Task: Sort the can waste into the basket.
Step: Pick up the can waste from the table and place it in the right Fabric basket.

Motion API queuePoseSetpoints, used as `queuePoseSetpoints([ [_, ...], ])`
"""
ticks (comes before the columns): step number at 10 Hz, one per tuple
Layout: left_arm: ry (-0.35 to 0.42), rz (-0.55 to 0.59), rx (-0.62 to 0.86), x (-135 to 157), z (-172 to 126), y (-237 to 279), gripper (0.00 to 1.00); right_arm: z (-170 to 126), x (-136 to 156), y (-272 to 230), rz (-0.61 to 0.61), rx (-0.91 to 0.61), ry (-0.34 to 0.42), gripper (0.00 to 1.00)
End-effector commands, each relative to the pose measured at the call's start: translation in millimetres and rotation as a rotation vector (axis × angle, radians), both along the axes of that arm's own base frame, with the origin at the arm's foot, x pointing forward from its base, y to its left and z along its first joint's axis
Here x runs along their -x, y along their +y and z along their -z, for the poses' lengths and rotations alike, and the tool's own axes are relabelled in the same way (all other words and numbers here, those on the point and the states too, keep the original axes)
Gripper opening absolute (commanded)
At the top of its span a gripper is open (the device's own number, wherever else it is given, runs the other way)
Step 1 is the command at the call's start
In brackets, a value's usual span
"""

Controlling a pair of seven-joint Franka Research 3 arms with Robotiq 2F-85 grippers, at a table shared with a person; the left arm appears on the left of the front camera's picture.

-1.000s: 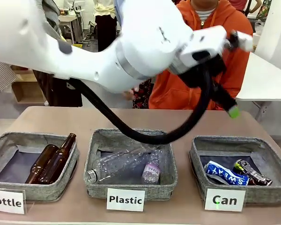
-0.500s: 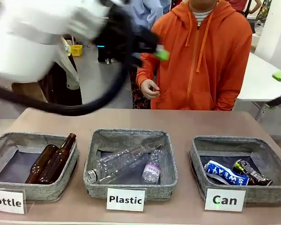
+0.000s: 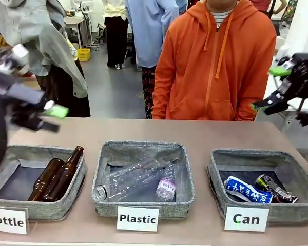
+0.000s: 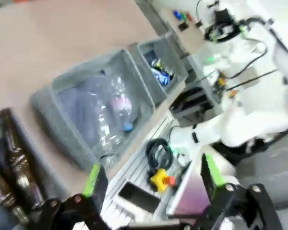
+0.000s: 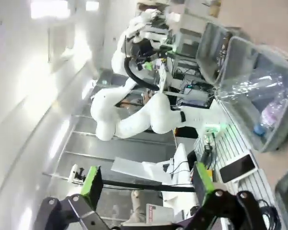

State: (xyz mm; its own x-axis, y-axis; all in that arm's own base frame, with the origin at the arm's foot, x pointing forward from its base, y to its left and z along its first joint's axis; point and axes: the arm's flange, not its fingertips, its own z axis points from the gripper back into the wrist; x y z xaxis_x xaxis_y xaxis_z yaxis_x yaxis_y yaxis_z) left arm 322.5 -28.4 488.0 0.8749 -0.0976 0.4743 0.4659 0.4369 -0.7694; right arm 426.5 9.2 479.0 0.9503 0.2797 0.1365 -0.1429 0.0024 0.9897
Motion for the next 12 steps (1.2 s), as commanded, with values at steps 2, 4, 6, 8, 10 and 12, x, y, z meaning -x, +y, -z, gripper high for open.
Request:
queuePoseSetpoints([
  [2,-0.127,-0.014,0.434,-1.6,65.7,78.1,1.0,20.3,-0.3,-15.0,0.161,0.271,-0.025,1.0],
  [4,0.01,-0.036,0.09,-3.5,15.9,46.2,1.0,27.3,-13.0,-14.3,0.09,0.14,0.008,1.0],
  [6,0.01,-0.036,0.09,-3.5,15.9,46.2,1.0,27.3,-13.0,-14.3,0.09,0.14,0.008,1.0],
  [8,0.01,-0.036,0.09,-3.5,15.9,46.2,1.0,27.3,-13.0,-14.3,0.09,0.14,0.008,1.0],
  [10,0.01,-0.036,0.09,-3.5,15.9,46.2,1.0,27.3,-13.0,-14.3,0.09,0.14,0.008,1.0],
  [12,0.01,-0.036,0.09,-3.5,15.9,46.2,1.0,27.3,-13.0,-14.3,0.09,0.14,0.008,1.0],
])
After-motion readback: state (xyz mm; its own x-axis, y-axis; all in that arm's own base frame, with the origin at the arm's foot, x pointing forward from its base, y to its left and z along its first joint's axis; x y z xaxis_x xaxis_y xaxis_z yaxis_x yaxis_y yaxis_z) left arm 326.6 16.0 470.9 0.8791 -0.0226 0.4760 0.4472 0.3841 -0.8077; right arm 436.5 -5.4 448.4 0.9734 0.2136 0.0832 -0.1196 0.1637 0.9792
